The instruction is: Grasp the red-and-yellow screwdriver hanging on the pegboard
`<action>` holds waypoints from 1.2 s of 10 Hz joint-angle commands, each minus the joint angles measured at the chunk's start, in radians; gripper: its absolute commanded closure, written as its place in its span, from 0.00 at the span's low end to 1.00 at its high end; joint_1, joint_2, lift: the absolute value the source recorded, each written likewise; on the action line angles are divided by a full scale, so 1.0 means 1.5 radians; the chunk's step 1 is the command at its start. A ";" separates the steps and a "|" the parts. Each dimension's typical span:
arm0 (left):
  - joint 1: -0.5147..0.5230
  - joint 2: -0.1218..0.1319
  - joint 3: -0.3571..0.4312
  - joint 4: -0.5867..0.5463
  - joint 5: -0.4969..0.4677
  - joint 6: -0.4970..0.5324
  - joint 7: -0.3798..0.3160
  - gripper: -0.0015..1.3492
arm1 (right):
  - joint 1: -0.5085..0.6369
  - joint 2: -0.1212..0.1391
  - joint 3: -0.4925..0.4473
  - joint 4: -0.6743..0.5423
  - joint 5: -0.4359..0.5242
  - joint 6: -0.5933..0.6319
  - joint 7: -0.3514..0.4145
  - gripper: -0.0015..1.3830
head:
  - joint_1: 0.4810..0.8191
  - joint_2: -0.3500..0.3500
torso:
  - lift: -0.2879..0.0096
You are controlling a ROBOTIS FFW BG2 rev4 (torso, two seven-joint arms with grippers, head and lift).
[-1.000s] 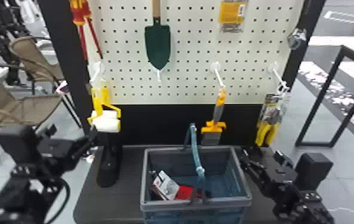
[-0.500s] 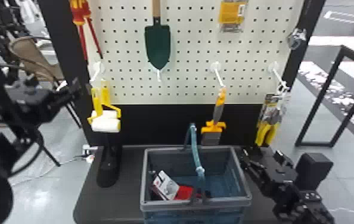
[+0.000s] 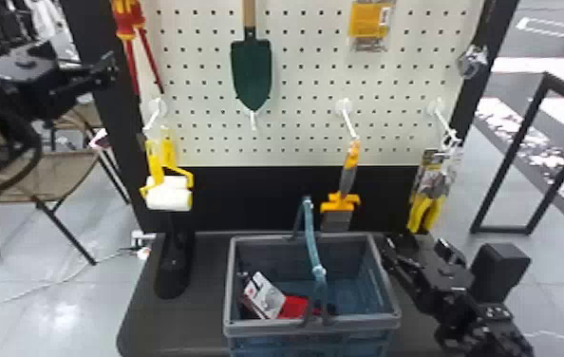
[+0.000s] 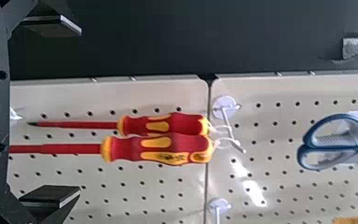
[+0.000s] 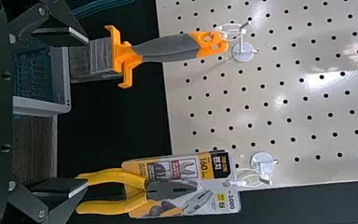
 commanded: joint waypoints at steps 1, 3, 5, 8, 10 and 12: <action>-0.040 0.009 0.002 0.063 0.046 -0.017 -0.035 0.08 | 0.001 -0.001 0.000 -0.001 -0.001 0.000 0.001 0.16 | 0.20 0.50 | 0.63; -0.082 0.030 -0.017 0.122 0.071 -0.021 -0.075 0.08 | 0.000 -0.001 0.001 -0.001 0.000 0.000 0.007 0.16 | 0.20 0.50 | 0.63; -0.140 0.063 -0.054 0.194 0.103 -0.016 -0.136 0.08 | -0.001 -0.002 0.001 -0.001 0.001 0.000 0.009 0.16 | 0.20 0.50 | 0.63; -0.171 0.079 -0.090 0.194 0.106 0.009 -0.142 0.08 | 0.000 -0.003 0.001 0.001 -0.002 0.000 0.009 0.16 | 0.20 0.50 | 0.63; -0.186 0.078 -0.116 0.193 0.112 0.013 -0.146 0.08 | 0.000 -0.005 0.001 0.002 -0.003 0.002 0.009 0.16 | 0.20 0.50 | 0.63; -0.193 0.079 -0.131 0.189 0.127 0.020 -0.148 0.08 | -0.001 -0.008 0.001 0.002 -0.003 0.006 0.009 0.16 | 0.20 0.50 | 0.63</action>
